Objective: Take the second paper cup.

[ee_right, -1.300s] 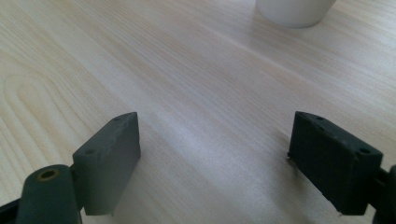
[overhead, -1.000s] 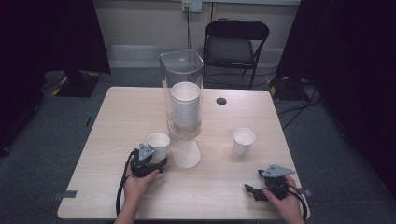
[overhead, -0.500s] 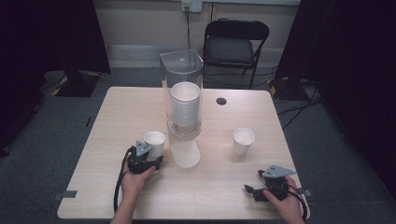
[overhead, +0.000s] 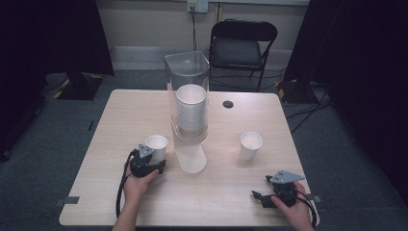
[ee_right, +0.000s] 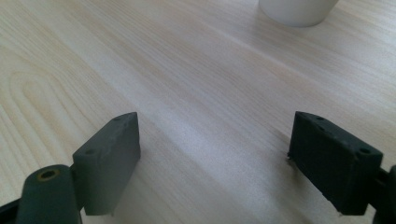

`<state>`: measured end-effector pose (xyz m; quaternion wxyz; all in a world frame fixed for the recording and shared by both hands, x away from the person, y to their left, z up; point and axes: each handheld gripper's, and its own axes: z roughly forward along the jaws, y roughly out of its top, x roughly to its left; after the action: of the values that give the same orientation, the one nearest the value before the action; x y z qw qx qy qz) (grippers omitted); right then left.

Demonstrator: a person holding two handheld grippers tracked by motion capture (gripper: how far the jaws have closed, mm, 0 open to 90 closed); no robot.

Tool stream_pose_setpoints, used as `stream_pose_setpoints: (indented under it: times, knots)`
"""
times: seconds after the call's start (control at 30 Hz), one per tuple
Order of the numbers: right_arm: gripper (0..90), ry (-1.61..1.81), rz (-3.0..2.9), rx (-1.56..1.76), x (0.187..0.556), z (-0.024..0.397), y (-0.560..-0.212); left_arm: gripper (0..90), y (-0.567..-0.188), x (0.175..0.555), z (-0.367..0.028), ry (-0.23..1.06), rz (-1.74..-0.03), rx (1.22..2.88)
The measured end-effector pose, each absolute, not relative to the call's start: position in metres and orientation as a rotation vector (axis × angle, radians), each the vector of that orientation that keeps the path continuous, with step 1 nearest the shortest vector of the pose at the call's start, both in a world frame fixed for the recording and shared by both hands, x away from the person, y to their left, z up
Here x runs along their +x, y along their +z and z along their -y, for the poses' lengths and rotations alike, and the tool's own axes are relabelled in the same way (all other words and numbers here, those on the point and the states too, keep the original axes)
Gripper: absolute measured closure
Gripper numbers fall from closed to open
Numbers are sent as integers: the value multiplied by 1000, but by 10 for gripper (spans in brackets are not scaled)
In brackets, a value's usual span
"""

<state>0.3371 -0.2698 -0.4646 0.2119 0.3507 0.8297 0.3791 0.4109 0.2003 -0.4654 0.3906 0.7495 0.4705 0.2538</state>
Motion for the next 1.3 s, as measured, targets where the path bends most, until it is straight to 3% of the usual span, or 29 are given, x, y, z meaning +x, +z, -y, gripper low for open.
stream_pose_setpoints:
  times: [0.4,0.73,1.3]
  knots:
    - [156,1054,-2307,970,338,270,-465,330,-466,408,-203,658,-1226,1900]
    - [156,1054,-2307,969,338,270,-465,205,-467,400,-210,650,-1270,1891]
    - [156,1053,-2309,968,338,270,-465,164,-469,362,-248,616,-1130,1990]
